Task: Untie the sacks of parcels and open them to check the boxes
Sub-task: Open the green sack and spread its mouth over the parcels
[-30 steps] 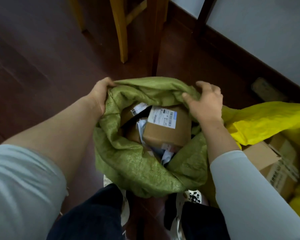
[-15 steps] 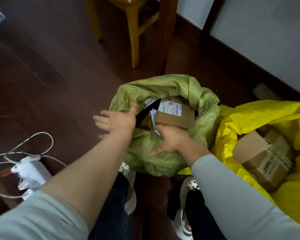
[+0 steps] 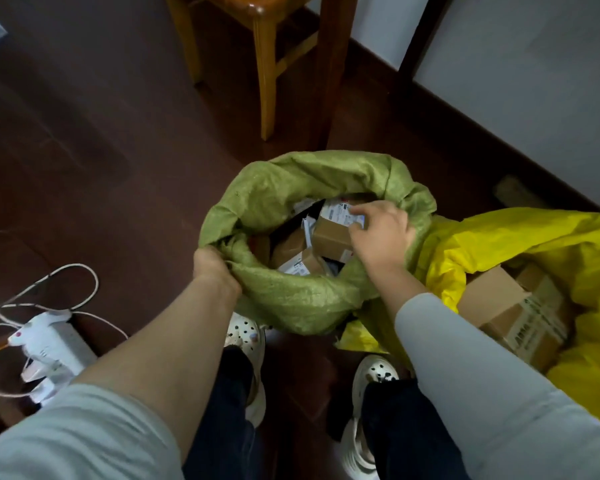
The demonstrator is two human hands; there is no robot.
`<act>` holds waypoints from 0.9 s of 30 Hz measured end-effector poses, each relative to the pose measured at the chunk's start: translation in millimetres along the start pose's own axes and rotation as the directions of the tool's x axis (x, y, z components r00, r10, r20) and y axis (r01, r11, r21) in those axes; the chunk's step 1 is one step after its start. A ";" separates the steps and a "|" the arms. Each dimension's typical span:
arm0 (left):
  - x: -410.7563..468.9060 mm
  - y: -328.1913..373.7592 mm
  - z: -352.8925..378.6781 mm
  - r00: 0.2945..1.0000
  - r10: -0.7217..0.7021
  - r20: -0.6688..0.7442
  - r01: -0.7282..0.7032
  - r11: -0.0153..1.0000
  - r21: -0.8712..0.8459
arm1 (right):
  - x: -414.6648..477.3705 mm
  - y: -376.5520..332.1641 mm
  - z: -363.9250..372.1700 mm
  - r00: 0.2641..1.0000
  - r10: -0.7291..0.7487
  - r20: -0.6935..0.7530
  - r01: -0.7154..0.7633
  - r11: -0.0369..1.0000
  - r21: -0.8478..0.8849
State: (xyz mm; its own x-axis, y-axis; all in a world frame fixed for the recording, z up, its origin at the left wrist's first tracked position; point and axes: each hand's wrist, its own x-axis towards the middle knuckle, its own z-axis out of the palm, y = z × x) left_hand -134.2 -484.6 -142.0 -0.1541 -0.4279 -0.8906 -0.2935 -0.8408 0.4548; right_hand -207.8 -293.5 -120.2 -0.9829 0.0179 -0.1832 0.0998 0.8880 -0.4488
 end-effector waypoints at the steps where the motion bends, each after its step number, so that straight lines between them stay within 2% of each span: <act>1: 3.6 -0.3 2.4 0.999 0.016 -0.041 -0.011 0.994 0.109 | 8.6 3.7 -0.7 0.998 0.047 -0.030 -0.048 0.998 -0.041; 2: 4.9 -0.6 4.2 0.993 0.059 -0.102 -0.032 0.968 0.249 | 17.1 7.2 -0.7 0.993 0.095 -0.071 -0.099 0.993 -0.057; 3: 7.6 -1.9 6.4 0.972 0.162 -0.172 -0.074 0.900 0.430 | 25.1 10.3 -0.8 0.984 0.137 -0.112 -0.143 0.988 -0.054; 4: 10.8 -3.9 9.3 0.925 0.336 -0.177 -0.157 0.762 0.629 | 32.6 12.9 -0.7 0.975 0.170 -0.141 -0.177 0.984 -0.037; 5: 12.5 -6.0 11.8 0.871 0.478 -0.116 -0.231 0.606 0.761 | 40.2 15.2 -0.5 0.970 0.196 -0.142 -0.200 0.980 -0.016; 6: 11.0 -6.9 15.3 0.839 0.542 -0.047 -0.285 0.512 0.810 | 48.0 17.6 -1.3 0.968 0.222 -0.117 -0.224 0.975 -0.003; 7: 12.4 -6.6 19.0 0.835 0.551 -0.011 -0.313 0.490 0.814 | 55.2 19.3 -2.3 0.964 0.253 -0.077 -0.254 0.967 -0.005; 8: 18.2 -6.2 23.1 0.859 0.512 -0.008 -0.307 0.527 0.793 | 61.4 21.0 -1.9 0.959 0.281 -0.026 -0.282 0.959 -0.027; 11: 33.5 -7.4 29.4 0.954 0.296 -0.041 -0.196 0.723 0.662 | 72.2 26.9 3.0 0.925 0.355 0.138 -0.346 0.934 -0.087; 13: 41.1 -12.5 32.3 0.977 0.213 -0.004 -0.176 0.819 0.546 | 75.5 31.4 9.9 0.905 0.360 0.226 -0.353 0.933 -0.073; 15: 46.6 -17.7 36.1 0.981 0.193 0.030 -0.184 0.860 0.475 | 77.9 38.2 19.8 0.914 0.323 0.247 -0.337 0.941 0.017; 17: 47.7 -18.2 39.2 0.982 0.183 0.035 -0.182 0.901 0.394 | 77.7 40.1 23.3 0.920 0.343 0.192 -0.369 0.921 0.124; 19: 47.8 -11.6 43.9 0.986 0.164 0.043 -0.169 0.949 0.265 | 82.3 44.4 18.0 0.852 0.486 0.195 -0.523 0.769 0.367; 20: 47.5 -5.8 47.4 0.987 0.148 0.068 -0.158 0.968 0.196 | 85.8 44.5 12.8 0.826 0.539 0.167 -0.549 0.700 0.457; 22: 41.2 8.5 56.7 0.980 0.072 0.184 -0.090 0.991 0.094 | 96.2 46.0 0.1 0.779 0.613 0.135 -0.533 0.533 0.658; 23: 38.4 14.5 62.2 0.973 0.032 0.229 -0.051 0.996 0.078 | 99.8 44.9 -6.9 0.773 0.619 0.140 -0.465 0.402 0.788; 24: 39.5 18.0 68.0 0.968 -0.002 0.251 -0.019 0.996 0.082 | 102.5 40.4 -13.1 0.796 0.597 0.099 -0.384 0.371 0.845; 25: 40.7 21.7 73.4 0.965 -0.010 0.262 -0.010 0.997 0.077 | 106.6 37.2 -19.1 0.780 0.623 0.058 -0.346 0.353 0.869; 27: 44.3 29.1 80.6 0.951 -0.028 0.306 0.006 0.997 0.073 | 112.1 31.5 -28.4 0.770 0.638 0.028 -0.323 0.351 0.879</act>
State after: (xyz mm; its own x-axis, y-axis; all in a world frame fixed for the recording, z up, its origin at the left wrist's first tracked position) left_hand -225.6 -501.3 -167.9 -0.4275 -0.2819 -0.8590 -0.3624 -0.8171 0.4484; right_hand -319.2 -250.4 -129.9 -0.6884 0.5671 -0.4522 0.4888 -0.0978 -0.8669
